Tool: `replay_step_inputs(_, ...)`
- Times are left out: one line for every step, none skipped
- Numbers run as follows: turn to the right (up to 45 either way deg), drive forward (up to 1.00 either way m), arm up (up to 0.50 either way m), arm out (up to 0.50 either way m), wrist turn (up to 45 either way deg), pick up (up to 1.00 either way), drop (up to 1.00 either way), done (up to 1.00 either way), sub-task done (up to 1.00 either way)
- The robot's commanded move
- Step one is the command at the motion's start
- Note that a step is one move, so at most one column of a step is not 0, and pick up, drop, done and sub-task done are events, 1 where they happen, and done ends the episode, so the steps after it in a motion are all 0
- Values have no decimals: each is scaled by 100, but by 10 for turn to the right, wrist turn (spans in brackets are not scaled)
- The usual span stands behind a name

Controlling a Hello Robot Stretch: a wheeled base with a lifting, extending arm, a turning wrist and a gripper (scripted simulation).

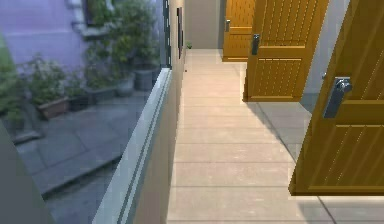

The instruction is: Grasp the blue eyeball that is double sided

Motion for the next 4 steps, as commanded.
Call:
replay_step_inputs(0,0,14,0,0,0,0,0,0)
replay_step_inputs(0,0,0,40,0,0,0,0,0)
replay_step_inputs(0,0,0,0,450,0,0,0,0)
replay_step_inputs(0,0,0,0,450,0,0,0,0)
